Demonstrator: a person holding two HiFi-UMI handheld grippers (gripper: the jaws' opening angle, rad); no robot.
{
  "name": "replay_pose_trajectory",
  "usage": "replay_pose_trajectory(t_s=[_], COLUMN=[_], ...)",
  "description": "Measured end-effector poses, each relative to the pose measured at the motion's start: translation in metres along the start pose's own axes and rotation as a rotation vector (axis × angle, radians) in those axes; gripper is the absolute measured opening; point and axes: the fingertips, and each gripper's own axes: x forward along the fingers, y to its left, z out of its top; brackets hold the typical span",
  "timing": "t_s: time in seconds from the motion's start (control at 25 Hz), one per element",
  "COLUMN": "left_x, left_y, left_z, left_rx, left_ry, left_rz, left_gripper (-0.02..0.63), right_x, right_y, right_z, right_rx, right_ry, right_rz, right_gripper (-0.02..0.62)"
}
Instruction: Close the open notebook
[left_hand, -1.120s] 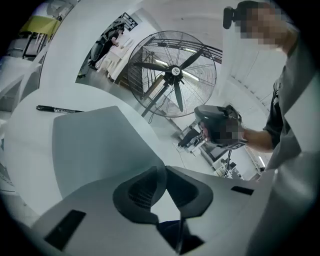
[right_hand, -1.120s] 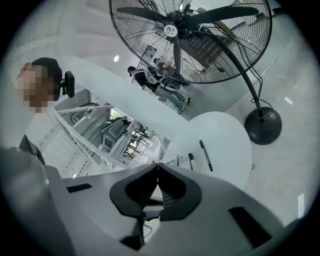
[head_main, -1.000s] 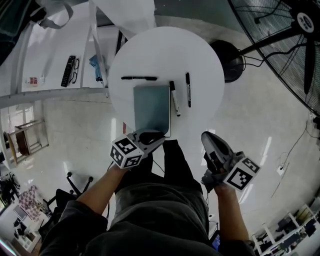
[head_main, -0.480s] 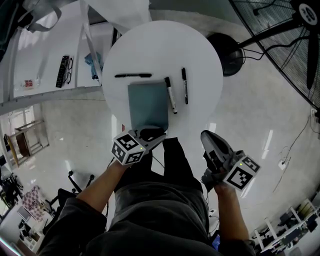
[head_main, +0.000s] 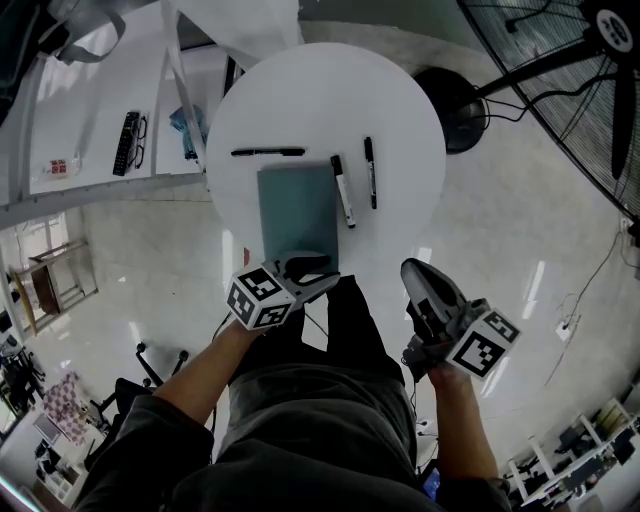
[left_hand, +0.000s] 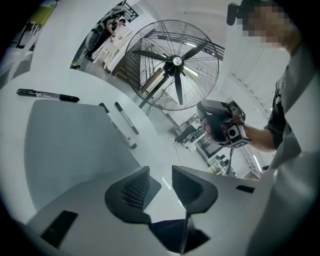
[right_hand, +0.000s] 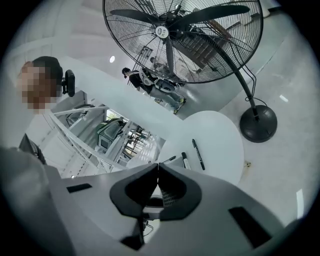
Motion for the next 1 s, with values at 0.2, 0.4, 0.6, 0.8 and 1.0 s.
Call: replay_pose_trajectory(t_s=[0.2, 0.4, 0.6, 0.8, 1.0], left_x=[-0.014, -0.042, -0.073, -0.108, -0.143], left_y=[-0.007, -0.017, -0.029, -0.044, -0.06], left_z=[0.017, 0.048, 0.081, 0.114, 0.139], left_rx=[0.03, 0.082, 0.138, 0.202, 0.26], left_ry=[-0.036, -0.105, -0.176, -0.246, -0.303], left_rz=[0.003, 0.011, 0.02, 0.036, 0.047], left_gripper=[0.141, 0.094, 0.057, 0.034, 0.021], right_x=[0.003, 0.009, 0.016, 0.024, 0.029], right_y=[0.011, 0.032, 0.054, 0.083, 0.114], right_z=[0.004, 0.013, 0.021, 0.027, 0.032], right_rx=[-0.016, -0.049, -0.087, -0.133, -0.18], right_ry=[-0.01, -0.022, -0.042, -0.06, -0.081], right_rz=[0.012, 0.035, 0.047, 0.066, 0.08], right_gripper=[0.021, 0.021, 0.021, 0.021, 0.021])
